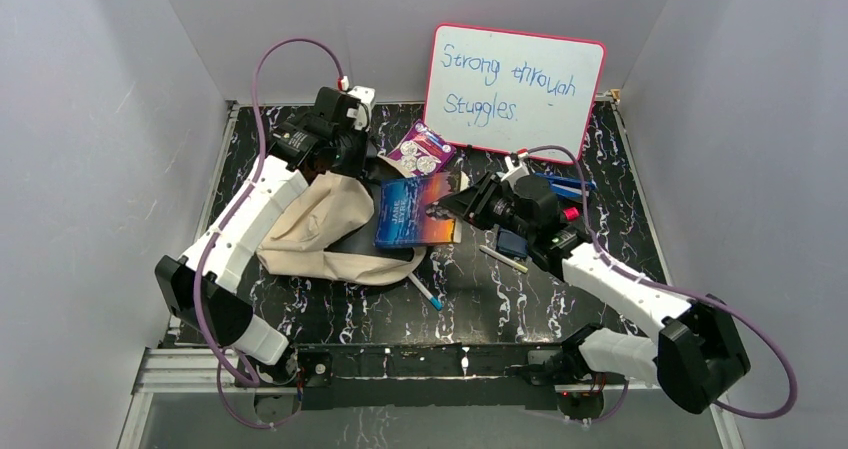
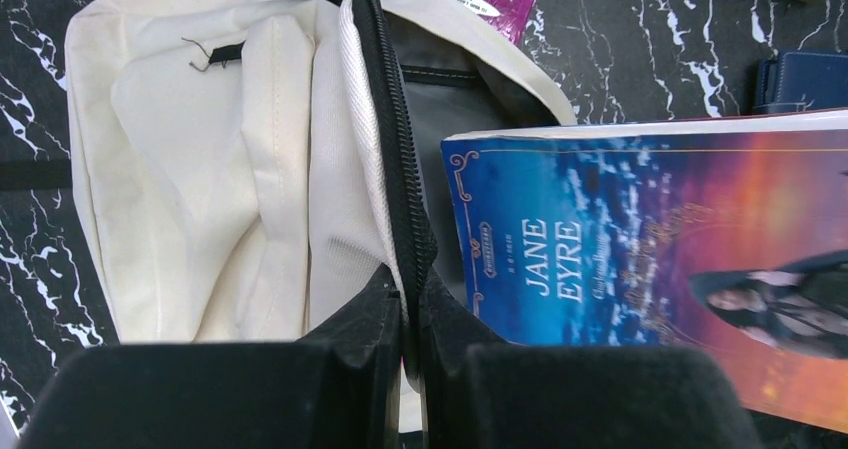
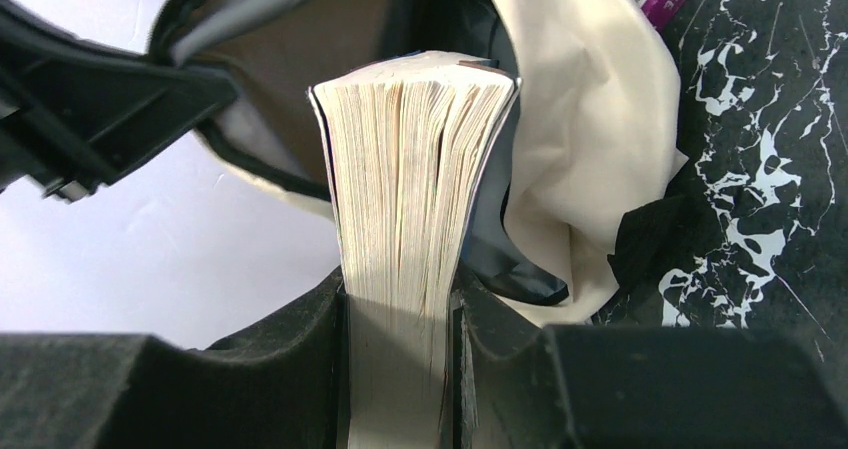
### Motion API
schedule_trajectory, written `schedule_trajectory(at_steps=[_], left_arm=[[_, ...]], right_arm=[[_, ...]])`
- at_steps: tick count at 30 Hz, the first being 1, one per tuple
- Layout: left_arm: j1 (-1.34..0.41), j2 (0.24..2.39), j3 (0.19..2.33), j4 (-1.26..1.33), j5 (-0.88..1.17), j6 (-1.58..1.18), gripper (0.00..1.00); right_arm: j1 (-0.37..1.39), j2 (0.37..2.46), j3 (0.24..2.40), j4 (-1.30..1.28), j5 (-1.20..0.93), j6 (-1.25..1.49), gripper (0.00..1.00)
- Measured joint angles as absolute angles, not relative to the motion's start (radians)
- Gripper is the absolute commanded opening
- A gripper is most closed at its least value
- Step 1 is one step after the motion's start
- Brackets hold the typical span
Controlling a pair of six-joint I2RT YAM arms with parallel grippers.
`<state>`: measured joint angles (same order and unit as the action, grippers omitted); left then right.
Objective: Pack the student bag
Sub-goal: Place the book in the student bag.
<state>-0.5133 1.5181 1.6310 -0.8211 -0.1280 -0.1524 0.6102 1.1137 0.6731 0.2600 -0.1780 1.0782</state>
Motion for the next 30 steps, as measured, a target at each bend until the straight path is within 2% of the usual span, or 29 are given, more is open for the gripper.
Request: schedule_trajectory(at_steps=[19, 30], left_arm=[[-0.513, 1.542, 1.658, -0.824, -0.09, -0.154, 0.0], [-0.513, 1.551, 1.684, -0.828, -0.083, -0.155, 0.0]], right_arm=[[0.642, 1.417, 0.701, 0.55, -0.142, 1.243, 0.0], [0.669, 1.645, 0.801, 0.686, -0.172, 1.328, 0.0]])
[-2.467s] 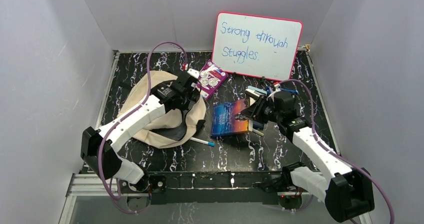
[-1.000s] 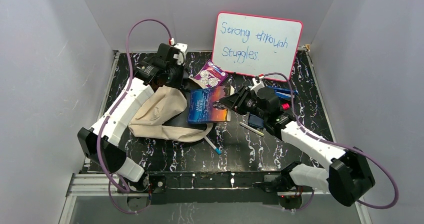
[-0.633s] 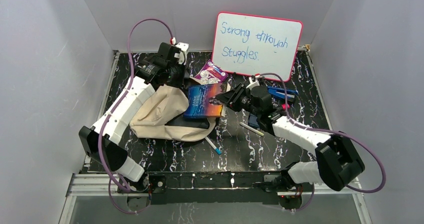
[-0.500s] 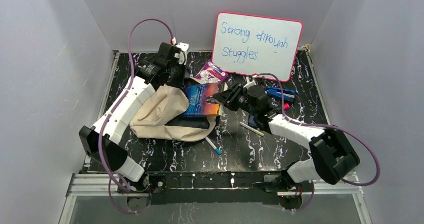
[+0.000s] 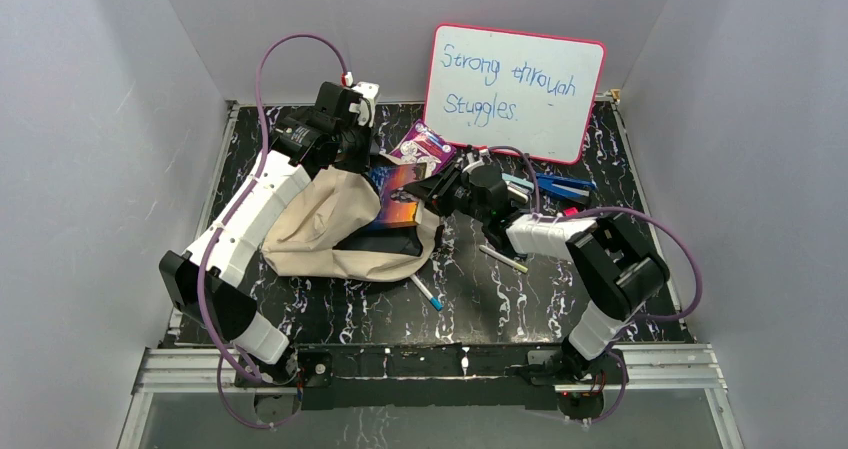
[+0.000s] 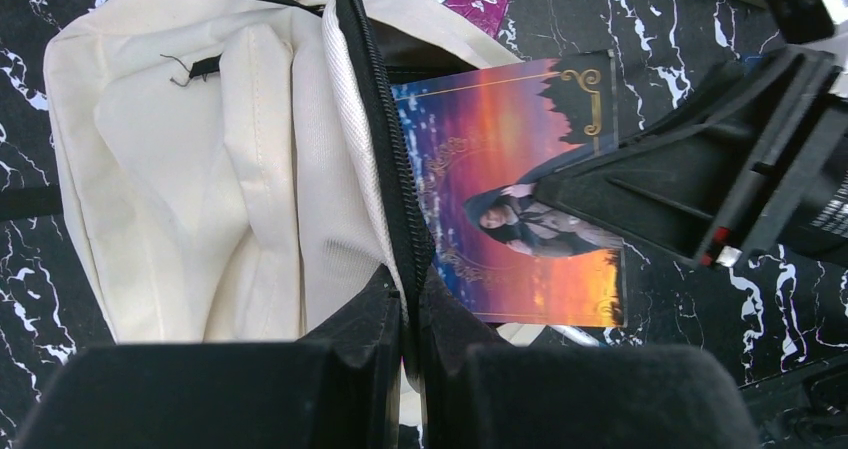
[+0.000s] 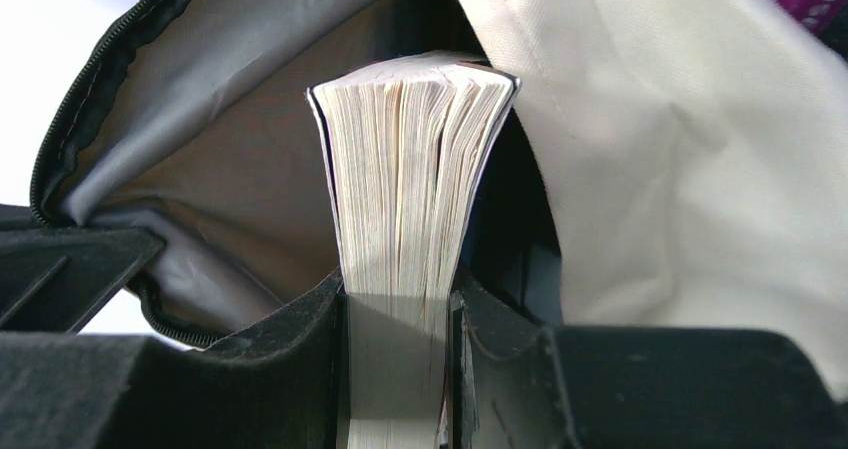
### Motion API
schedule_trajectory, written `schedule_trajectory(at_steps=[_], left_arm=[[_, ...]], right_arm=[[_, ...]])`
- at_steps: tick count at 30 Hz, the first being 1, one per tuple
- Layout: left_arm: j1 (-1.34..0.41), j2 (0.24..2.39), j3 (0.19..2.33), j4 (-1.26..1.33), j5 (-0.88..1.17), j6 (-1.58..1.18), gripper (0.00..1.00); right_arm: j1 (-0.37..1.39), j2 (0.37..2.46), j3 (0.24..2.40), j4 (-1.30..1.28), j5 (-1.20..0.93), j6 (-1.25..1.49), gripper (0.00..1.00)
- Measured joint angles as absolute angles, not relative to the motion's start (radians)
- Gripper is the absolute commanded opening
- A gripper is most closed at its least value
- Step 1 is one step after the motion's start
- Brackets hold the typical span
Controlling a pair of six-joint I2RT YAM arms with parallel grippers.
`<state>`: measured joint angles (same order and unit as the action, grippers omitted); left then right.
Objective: Pack the student bag
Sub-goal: Place the book in the student bag.
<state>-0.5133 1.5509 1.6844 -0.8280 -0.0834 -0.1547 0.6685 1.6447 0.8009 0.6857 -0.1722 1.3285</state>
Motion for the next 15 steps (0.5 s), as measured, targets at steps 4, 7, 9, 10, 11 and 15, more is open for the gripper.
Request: schedule_trajectory(at_steps=[4, 7, 9, 10, 11, 15], left_arm=[[-0.513, 1.551, 1.693, -0.833, -0.076, -0.156, 0.0], [-0.513, 1.556, 1.705, -0.84, -0.073, -0.157, 0.0], [-0.513, 1.562, 1.71, -0.84, -0.071, -0.157, 0.0], [-0.513, 1.564, 1.711, -0.839, -0.07, -0.157, 0.0], [-0.513, 1.566, 1.712, -0.84, -0.069, -0.157, 0.0], [-0.513, 1.568, 1.712, -0.842, -0.066, -0.157, 0.0]], right_arm=[[0.68, 1.715, 0.836, 0.747, -0.186, 1.364, 0.0], [0.69, 1.761, 0.861, 0.778, -0.191, 1.382, 0.0], [0.696, 1.791, 0.88, 0.788, -0.193, 1.387, 0.0], [0.698, 1.806, 0.89, 0.79, -0.194, 1.389, 0.0], [0.701, 1.818, 0.899, 0.794, -0.196, 1.391, 0.0], [0.71, 1.881, 0.935, 0.827, -0.206, 1.408, 0.0]])
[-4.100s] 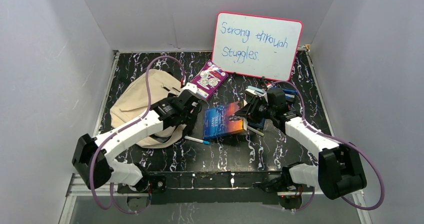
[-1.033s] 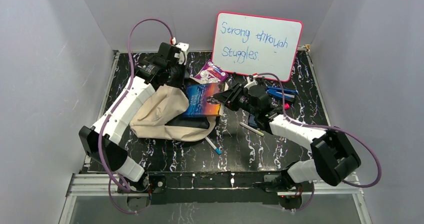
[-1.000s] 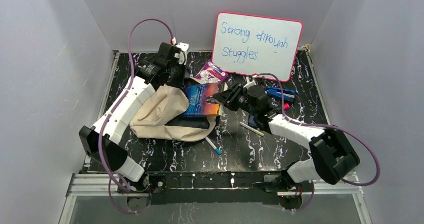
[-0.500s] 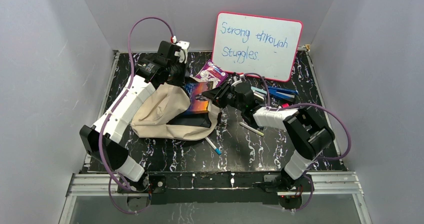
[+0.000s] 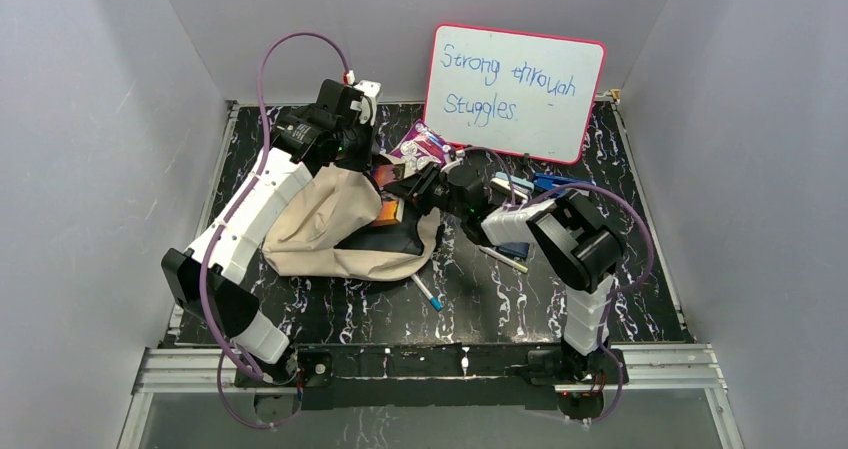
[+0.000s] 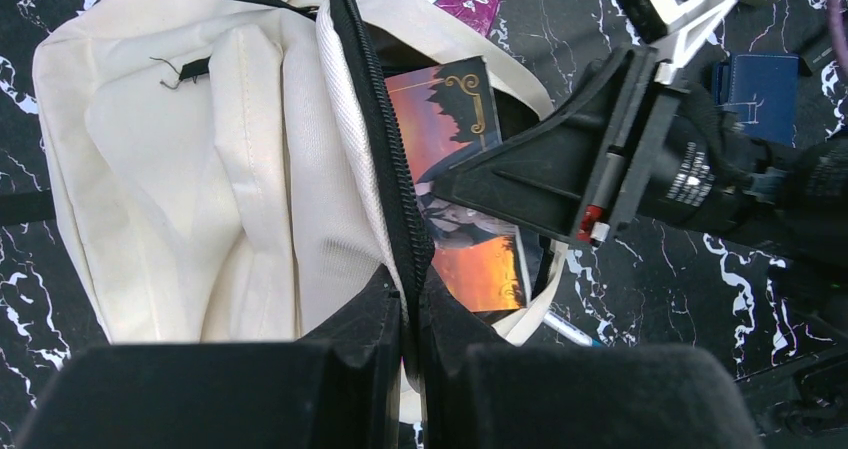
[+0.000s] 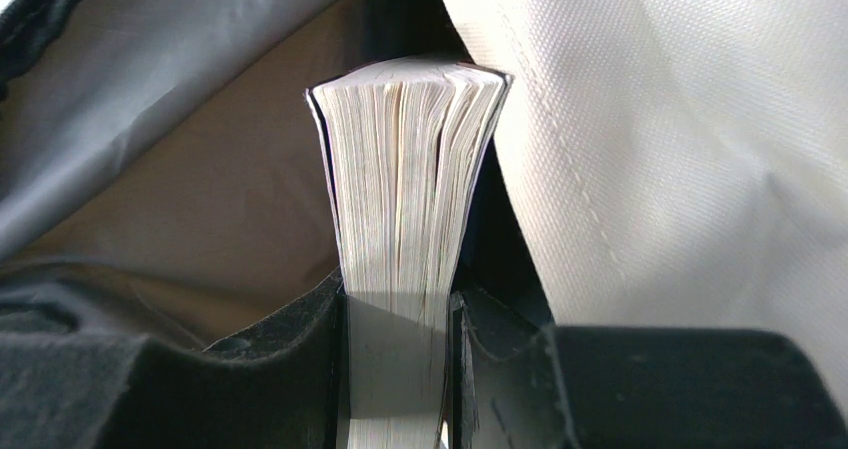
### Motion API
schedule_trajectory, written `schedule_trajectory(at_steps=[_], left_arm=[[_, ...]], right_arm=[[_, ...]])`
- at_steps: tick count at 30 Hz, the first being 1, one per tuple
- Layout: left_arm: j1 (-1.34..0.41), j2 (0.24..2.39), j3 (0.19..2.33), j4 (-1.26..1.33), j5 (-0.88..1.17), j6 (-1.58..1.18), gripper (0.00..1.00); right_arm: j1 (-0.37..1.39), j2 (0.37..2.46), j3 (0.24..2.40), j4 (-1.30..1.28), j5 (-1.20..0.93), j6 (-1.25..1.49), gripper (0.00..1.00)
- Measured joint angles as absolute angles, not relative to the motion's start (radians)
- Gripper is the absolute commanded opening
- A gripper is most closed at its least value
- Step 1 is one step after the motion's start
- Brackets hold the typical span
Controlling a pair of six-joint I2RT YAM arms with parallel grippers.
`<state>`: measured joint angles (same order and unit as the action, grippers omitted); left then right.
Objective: Pack the student bag
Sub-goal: Place the book in the student bag.
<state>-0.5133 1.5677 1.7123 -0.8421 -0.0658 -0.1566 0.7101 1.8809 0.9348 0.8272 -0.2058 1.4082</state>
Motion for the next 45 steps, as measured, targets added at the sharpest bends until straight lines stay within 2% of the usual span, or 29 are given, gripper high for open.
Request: schedule_trajectory(at_steps=[11, 23, 31, 36, 38, 45], left_arm=[[-0.513, 1.568, 1.714, -0.842, -0.062, -0.157, 0.0], [-0.513, 1.574, 1.717, -0.843, -0.055, -0.158, 0.0], [-0.513, 1.581, 1.72, -0.842, -0.046, -0.159, 0.0], [-0.513, 1.581, 1.721, -0.845, -0.045, -0.159, 0.0], [-0.513, 1.581, 1.721, -0.846, -0.045, -0.16, 0.0], [-0.513, 1.581, 1.721, -0.846, -0.045, -0.16, 0.0]], right_arm=[[0.742, 1.995, 1.016, 0.874, -0.227, 1.41, 0.0], [0.748, 2.003, 1.049, 0.791, -0.214, 1.332, 0.0], [0.75, 2.085, 1.084, 0.991, -0.239, 1.411, 0.0], [0.759, 2.125, 1.099, 0.968, -0.227, 1.405, 0.0], [0.764, 2.125, 1.1, 0.937, -0.213, 1.383, 0.06], [0.77, 2.115, 1.101, 0.827, -0.177, 1.329, 0.47]])
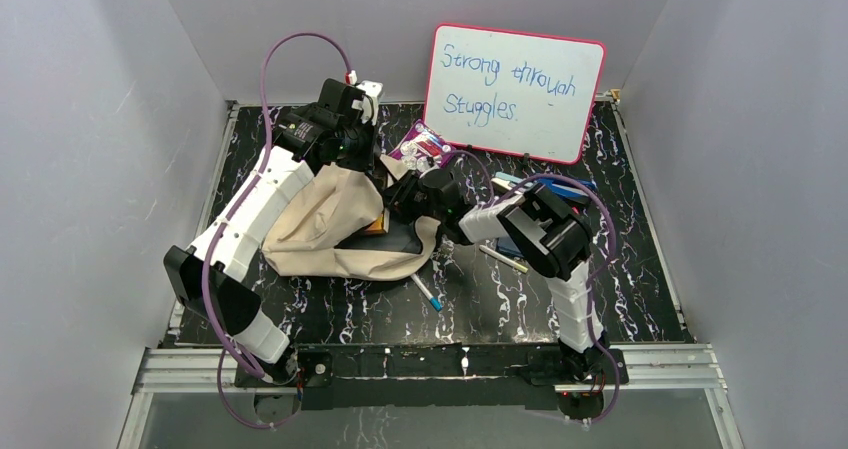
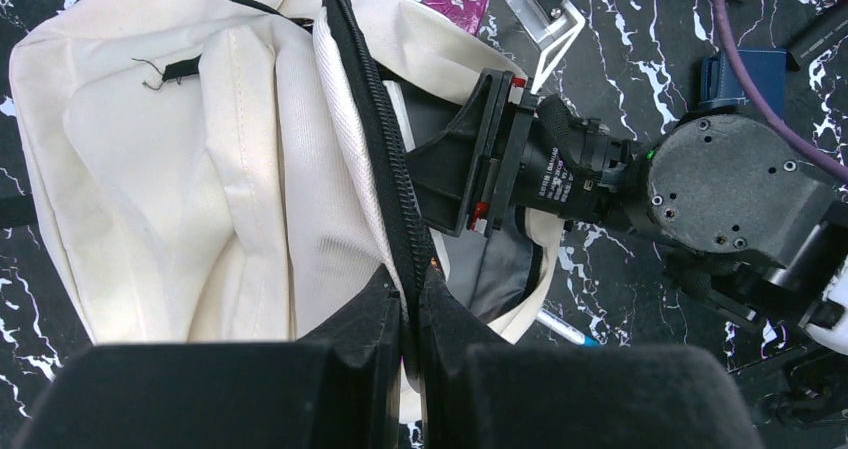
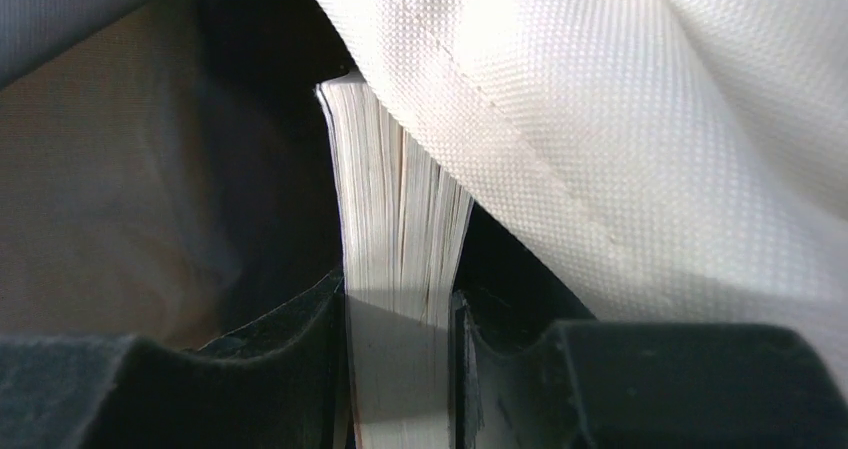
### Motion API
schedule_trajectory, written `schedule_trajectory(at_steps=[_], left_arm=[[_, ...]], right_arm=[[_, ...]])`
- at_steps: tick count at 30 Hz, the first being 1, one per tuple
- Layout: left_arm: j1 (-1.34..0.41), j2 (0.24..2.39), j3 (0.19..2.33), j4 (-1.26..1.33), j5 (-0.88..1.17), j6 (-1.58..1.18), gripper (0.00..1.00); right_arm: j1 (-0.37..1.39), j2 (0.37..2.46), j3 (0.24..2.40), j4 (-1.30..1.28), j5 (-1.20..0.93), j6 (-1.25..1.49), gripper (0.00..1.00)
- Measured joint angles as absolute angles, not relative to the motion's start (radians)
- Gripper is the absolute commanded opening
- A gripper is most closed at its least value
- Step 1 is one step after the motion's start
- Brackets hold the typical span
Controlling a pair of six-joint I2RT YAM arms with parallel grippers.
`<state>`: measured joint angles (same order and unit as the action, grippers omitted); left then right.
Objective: Pack the student bag
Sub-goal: Place the book in the student bag.
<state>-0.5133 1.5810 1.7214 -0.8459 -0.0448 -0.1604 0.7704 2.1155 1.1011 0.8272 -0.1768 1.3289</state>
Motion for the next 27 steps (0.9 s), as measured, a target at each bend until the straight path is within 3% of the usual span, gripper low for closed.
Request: schedule_trajectory(at_steps=[3, 6, 15, 27], left_arm=[[-0.513, 1.581, 1.721, -0.846, -0.045, -0.16, 0.0], [-0.513, 1.581, 1.72, -0.845, -0.045, -0.16, 0.0], [-0.513, 1.577, 1.681, -0.823, -0.045, -0.16, 0.0], [-0.513, 1.57, 1.675, -0.816, -0.048, -0.16, 0.0]], right_arm=[[0.773, 2.069, 1.108, 0.703, -0.144, 1.274, 0.77], [0.781, 2.011, 1.13, 0.558, -0.106, 1.196, 0.88], [0.781, 1.914, 1.176, 0.241, -0.029, 1.031, 0.89], [0.781, 1.838, 1.176, 0.126, 0.022, 0.928, 0.74]])
